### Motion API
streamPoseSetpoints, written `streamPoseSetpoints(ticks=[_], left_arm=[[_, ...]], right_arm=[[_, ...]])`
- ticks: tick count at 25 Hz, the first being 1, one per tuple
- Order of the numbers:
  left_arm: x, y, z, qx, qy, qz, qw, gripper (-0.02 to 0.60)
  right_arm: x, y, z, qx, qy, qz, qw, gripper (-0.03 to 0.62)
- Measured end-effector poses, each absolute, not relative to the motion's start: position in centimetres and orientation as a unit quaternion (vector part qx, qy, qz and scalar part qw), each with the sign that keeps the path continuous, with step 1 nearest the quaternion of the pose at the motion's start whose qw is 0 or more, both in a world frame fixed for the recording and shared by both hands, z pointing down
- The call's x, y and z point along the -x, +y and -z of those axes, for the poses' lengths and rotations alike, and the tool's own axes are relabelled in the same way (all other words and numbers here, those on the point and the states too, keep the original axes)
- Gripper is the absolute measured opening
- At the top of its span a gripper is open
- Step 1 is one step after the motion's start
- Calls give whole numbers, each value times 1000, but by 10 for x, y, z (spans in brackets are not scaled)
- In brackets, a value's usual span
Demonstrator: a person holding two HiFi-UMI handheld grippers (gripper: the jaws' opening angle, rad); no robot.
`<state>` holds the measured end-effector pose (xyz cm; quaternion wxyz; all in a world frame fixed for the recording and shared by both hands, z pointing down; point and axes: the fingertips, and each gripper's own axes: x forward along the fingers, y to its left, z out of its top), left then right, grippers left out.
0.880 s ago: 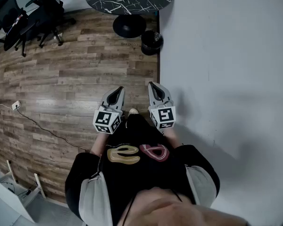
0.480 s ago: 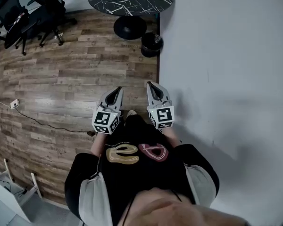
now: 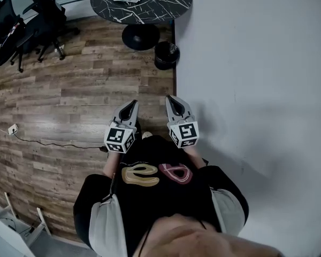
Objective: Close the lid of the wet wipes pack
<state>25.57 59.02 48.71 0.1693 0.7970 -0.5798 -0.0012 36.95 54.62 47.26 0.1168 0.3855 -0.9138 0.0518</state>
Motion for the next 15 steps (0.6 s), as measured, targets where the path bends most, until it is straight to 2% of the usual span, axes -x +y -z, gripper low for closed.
streamPoseSetpoints(ticks=[8, 15], left_arm=[[-211, 505, -483, -797, -574, 11, 185, 25], [-168, 445, -471, -817, -551, 17, 170, 25]], right_arm=[[-345, 471, -475, -410, -901, -64, 124, 12], [-301, 420, -474, -416, -897, -68, 133, 12]])
